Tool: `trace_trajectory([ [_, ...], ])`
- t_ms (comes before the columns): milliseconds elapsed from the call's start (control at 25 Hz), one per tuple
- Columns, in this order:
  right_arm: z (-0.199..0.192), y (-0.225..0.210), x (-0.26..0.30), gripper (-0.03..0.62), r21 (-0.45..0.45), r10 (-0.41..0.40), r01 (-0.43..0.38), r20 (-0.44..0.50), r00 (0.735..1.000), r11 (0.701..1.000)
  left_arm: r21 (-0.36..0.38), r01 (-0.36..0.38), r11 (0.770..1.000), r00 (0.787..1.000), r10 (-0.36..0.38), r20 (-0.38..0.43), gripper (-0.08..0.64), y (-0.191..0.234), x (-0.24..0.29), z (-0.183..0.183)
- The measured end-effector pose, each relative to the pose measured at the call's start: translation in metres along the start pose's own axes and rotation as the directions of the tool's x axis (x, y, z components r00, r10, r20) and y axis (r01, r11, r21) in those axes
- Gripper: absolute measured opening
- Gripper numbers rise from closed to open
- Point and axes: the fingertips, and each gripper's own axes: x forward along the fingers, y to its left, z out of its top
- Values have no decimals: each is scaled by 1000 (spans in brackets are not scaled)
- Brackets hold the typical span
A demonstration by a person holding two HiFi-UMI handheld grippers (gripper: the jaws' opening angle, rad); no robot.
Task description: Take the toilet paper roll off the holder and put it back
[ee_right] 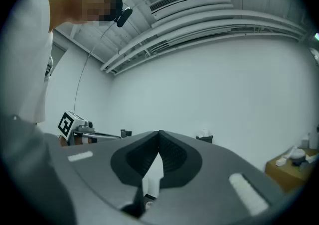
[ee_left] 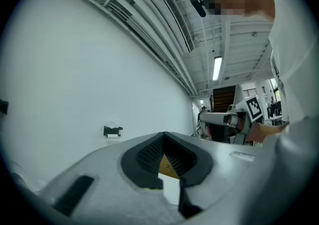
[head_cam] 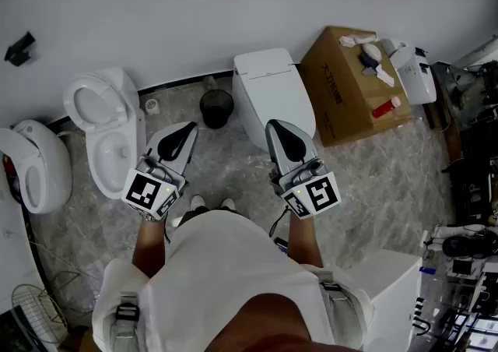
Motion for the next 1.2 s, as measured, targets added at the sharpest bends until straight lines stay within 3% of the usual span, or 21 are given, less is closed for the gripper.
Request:
trace_trajectory([
  [480, -3, 5, 2, 8, 9, 9, -9, -4, 1000, 1000, -2, 3, 1000, 1000, -3, -5, -2, 3, -1, -1],
  [680, -5, 9, 2, 8, 56, 48, -49, 11, 999, 997, 1, 2, 1000, 1000, -2, -7, -2, 1, 2, -2],
  [960, -7, 2, 1, 9, 41, 21, -22, 12, 1000, 999, 34, 10, 999, 1000, -9, -9, 23, -4, 4, -4],
  [1040, -6, 2, 1, 85, 35, 28, -29, 19, 999, 999, 55, 20, 998, 1000, -19, -6, 258, -7, 8, -4],
  [1200, -6, 5, 8, 390, 5, 40, -40, 30, 999, 999, 73, -27, 997, 999, 26, 21, 439, -2, 10, 0],
])
